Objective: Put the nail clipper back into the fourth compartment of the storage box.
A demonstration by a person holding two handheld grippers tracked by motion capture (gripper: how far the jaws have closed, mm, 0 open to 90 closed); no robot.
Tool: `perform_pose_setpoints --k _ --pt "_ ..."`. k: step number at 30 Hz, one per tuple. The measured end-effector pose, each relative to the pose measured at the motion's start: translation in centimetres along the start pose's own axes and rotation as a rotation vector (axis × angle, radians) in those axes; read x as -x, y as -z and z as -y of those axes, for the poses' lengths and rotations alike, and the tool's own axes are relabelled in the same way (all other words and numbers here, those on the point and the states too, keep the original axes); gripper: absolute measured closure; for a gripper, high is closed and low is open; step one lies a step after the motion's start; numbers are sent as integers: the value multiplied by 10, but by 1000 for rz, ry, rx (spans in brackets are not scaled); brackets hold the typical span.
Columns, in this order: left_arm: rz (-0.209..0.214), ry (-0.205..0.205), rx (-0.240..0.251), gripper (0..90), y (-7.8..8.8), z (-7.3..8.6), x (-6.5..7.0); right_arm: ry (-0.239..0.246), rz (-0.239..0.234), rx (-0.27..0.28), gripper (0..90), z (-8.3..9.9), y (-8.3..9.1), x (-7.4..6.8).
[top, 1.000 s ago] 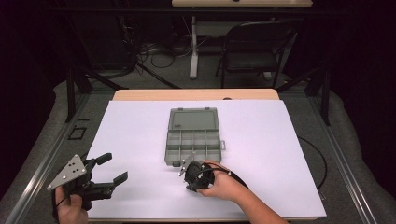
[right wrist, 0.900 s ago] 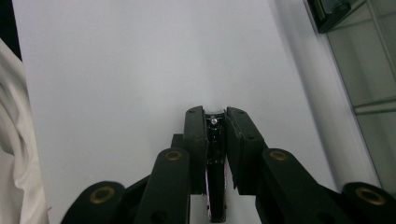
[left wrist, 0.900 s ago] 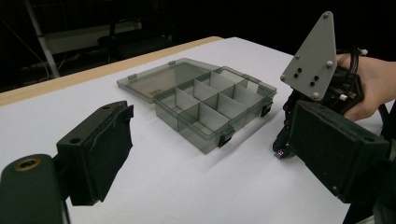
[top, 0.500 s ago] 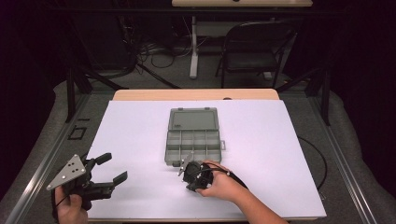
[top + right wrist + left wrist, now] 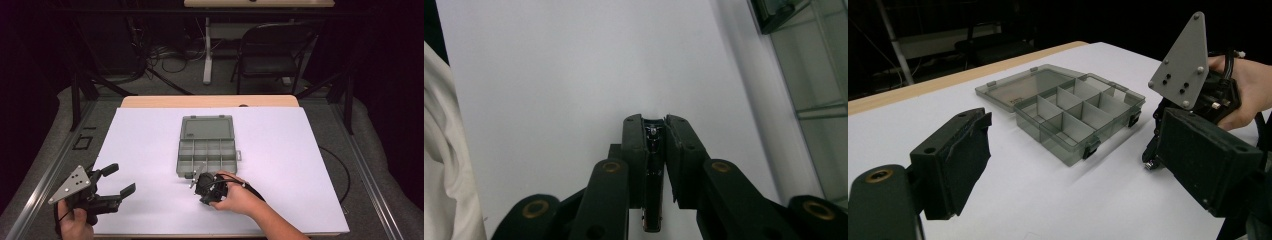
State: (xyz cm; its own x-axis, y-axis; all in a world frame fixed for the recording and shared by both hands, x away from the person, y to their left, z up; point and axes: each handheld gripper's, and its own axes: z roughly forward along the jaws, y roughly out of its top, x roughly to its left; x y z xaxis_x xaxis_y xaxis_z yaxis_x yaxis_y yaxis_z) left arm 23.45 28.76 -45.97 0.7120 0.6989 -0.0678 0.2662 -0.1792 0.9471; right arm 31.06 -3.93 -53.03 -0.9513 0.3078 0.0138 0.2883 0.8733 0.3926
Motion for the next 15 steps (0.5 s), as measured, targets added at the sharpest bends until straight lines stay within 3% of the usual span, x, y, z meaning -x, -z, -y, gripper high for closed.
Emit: perform_pose_setpoints --k 15 --pt "-3 -1 -2 137 0 0 0 -8 12 24 804 -3 16 3"
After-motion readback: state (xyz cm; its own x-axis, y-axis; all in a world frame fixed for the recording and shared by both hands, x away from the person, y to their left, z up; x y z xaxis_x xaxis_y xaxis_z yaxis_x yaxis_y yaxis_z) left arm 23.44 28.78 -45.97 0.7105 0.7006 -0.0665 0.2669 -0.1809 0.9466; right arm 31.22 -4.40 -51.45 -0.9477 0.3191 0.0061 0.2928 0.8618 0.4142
